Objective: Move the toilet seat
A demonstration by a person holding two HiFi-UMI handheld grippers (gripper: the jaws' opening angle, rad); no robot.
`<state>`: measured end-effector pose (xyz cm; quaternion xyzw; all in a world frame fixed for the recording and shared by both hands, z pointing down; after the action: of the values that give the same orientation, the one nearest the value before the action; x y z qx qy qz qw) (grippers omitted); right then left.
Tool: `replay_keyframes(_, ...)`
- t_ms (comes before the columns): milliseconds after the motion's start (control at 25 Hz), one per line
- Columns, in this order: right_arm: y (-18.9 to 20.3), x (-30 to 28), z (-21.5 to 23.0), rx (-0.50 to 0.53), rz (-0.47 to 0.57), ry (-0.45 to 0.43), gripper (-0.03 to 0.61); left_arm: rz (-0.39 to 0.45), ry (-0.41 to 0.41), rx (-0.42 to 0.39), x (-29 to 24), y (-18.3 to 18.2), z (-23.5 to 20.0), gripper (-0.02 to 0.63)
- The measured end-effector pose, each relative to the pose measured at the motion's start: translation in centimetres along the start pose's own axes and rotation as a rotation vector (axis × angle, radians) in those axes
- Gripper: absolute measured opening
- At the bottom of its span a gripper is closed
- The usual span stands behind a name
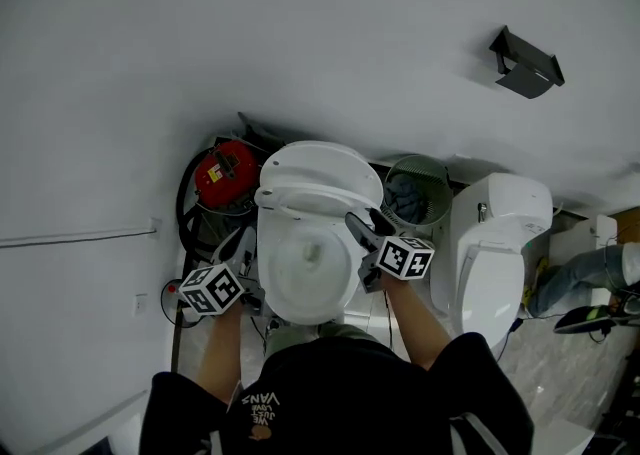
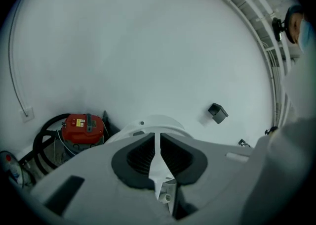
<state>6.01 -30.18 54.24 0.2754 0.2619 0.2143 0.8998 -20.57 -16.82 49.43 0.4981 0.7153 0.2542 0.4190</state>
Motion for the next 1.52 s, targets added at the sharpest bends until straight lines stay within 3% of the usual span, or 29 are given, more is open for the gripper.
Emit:
replay_keyframes(360,-1.4,-1.6,0.6,0.044,-0.022,0.018,0.347,-0.019,-0.033,-0.054,2.4,1.2,0.2,0.003)
replay_keyframes(840,-3.0,-3.7,1.6,0.096,-0.032,0.061,0.348,0.039,-0.085,-0.052,4.7,0.8,-0.5,0.002)
replay_keyframes(1520,-4.3,-0.6,1.2,0.104,0.059,0.11,0.336,0.035,-0.044,-0.057,5.0,0.6,-0.1,0.002)
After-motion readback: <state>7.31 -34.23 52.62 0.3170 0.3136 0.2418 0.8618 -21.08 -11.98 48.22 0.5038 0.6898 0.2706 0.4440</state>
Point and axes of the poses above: the fingertips, and each gripper's own axes: x backward along the fingers, z to its right, y out of its underside, the point moved 4 cm from there along x, backward along the fingers, and after that the axes turned 7 degrees about -x, right-handed, at the moved point
